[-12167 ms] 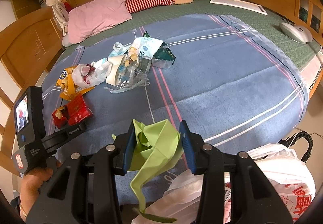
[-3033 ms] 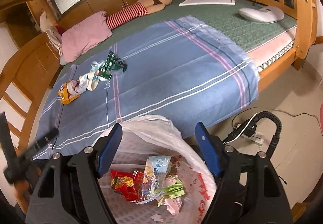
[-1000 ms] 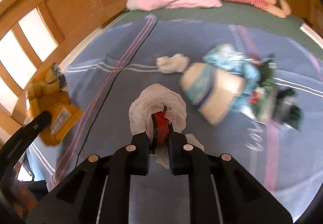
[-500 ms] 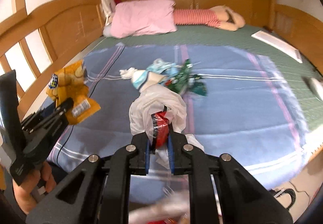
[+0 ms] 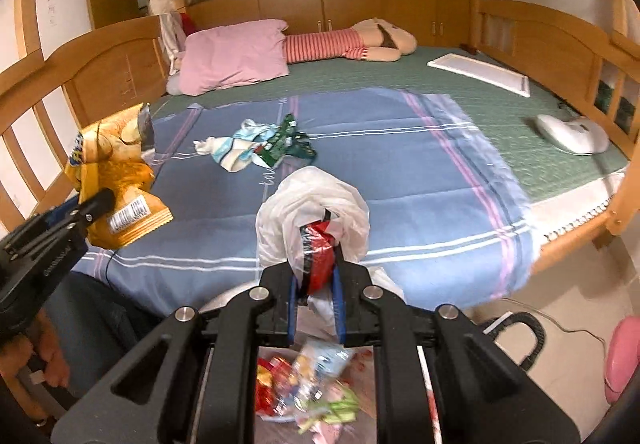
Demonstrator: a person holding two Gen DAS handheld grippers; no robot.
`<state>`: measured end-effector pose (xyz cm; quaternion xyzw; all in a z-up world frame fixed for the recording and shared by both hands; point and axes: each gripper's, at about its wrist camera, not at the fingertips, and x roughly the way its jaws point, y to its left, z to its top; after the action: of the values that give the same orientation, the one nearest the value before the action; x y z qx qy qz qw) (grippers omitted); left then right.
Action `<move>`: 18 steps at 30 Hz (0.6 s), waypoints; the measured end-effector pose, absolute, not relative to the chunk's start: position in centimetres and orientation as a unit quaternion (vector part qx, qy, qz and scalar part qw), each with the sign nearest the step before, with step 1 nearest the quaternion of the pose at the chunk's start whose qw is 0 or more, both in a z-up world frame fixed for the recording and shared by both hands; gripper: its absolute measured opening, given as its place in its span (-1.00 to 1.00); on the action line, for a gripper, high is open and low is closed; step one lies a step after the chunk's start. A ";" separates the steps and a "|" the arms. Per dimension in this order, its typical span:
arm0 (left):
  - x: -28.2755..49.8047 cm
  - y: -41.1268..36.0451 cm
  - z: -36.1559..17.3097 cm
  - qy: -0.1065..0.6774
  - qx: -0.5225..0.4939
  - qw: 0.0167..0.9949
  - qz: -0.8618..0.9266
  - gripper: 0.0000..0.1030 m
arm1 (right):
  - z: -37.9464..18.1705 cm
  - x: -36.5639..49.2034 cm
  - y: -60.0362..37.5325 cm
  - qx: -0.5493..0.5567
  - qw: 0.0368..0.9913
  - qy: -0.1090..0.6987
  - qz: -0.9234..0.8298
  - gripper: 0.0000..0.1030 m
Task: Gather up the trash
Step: 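Carry the yellow chip bag and white tissue over the bin and open both grippers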
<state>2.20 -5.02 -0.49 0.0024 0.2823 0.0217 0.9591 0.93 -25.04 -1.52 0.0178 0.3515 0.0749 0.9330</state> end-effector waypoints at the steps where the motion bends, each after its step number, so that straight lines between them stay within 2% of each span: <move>1: 1.7 -5.3 -0.5 0.281 0.005 0.960 0.019 -0.42 | -1.4 0.5 -25.2 0.012 0.934 0.351 0.069 -0.71; 8: 0.2 -6.4 -1.5 0.301 0.013 0.953 0.008 -0.42 | -0.4 -2.6 -24.3 -0.057 0.939 0.339 0.022 -0.71; 18: 0.1 -6.7 -3.3 0.337 0.006 0.941 -0.011 -0.42 | -0.1 -3.6 -24.7 -0.062 0.940 0.333 0.034 -0.70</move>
<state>0.10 -6.67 -3.26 0.0064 0.3372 -0.0110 0.9413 -3.64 -24.68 -0.07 -0.0623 0.3325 0.0343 0.9404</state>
